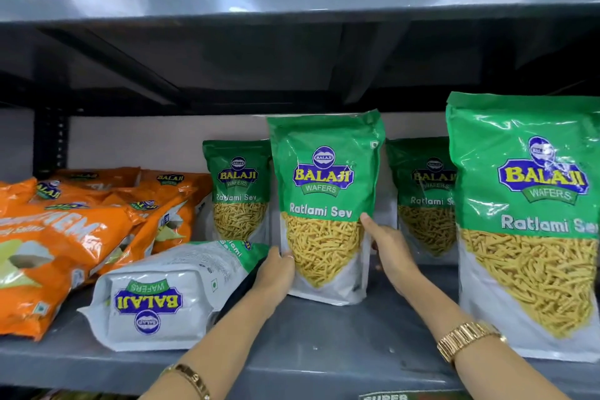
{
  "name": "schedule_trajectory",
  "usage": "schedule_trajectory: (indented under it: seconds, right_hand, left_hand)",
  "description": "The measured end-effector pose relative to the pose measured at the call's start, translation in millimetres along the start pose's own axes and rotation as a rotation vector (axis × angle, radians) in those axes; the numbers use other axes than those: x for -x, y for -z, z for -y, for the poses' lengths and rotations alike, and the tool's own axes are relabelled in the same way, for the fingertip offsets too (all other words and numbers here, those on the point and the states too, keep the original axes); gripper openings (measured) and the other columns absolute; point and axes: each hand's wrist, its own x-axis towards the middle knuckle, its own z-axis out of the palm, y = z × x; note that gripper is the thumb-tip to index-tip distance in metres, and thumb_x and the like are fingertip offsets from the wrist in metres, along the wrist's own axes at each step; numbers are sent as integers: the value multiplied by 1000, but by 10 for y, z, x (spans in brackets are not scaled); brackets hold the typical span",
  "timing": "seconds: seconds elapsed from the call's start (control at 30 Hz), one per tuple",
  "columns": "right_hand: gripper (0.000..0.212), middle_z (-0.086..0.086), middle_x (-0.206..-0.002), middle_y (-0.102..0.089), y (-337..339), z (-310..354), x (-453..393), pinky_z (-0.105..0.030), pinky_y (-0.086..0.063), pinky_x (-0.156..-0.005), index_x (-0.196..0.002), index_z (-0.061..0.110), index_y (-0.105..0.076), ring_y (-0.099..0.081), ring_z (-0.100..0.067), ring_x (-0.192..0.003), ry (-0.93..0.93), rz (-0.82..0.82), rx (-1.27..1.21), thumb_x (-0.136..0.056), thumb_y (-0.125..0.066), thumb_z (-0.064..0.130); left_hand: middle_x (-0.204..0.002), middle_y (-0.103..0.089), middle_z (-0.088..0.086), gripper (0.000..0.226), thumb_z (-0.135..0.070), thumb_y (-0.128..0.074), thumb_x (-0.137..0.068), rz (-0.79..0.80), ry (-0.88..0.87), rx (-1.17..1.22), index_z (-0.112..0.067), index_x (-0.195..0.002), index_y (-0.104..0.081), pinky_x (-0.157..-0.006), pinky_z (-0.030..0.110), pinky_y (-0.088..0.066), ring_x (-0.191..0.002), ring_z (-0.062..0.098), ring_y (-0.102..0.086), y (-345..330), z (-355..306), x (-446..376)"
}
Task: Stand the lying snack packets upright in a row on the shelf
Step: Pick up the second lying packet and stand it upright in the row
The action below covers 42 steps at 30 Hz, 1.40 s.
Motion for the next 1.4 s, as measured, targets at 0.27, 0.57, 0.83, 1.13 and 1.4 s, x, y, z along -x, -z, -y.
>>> schedule_trajectory:
  seconds: [0.27, 0.57, 0.83, 1.13, 1.4]
  right_hand:
    - [81, -4, -142, -42, -32, 81, 117, -47, -37, -101, -137, 28, -35, -37, -31, -131, -419, 304, -168, -72, -35, 76]
    - [97, -13, -150, -33, 133, 194, 302, -44, -14, -118, -145, 20, -24, -33, -30, -136, -542, 481, -102, -70, -25, 81]
    - [89, -13, -150, -33, 375, 179, 579, -47, -7, -118, -146, 26, -20, -38, -31, -133, -481, 509, -58, -72, -28, 77]
    - [83, -10, -146, -42, 408, 163, 761, -44, -21, -115, -142, 26, -30, -46, -33, -125, -388, 411, -101, -74, -34, 73]
    - [69, 8, -137, -35, 266, 122, 951, -41, -23, -109, -143, 24, -18, -30, -25, -136, -147, 197, -105, -86, -40, 54]
  left_hand:
    - [-153, -25, 15, 55, -38, -21, -98, 125, -20, -91, -10, -145, -22, -117, 42, -18, -142, 28, -22, -7, 45, 40]
    - [-152, -24, 15, 61, -45, -21, -96, 162, -35, -258, -8, -144, -18, -113, 39, -22, -139, 30, -26, 78, 4, 296]
    - [-135, -39, 7, 53, -51, -26, -92, 185, -78, -237, -13, -129, -31, -90, 29, -29, -112, 19, -40, 176, 57, 649]
    - [-136, -38, 6, 58, -57, -29, -89, 207, -96, -193, -16, -130, -31, -94, 31, -30, -120, 19, -39, 207, 67, 789]
    - [-158, -13, 3, 75, -60, -25, -87, 88, -51, 3, -23, -149, -3, -119, 40, -11, -146, 21, -10, 223, -19, 886]
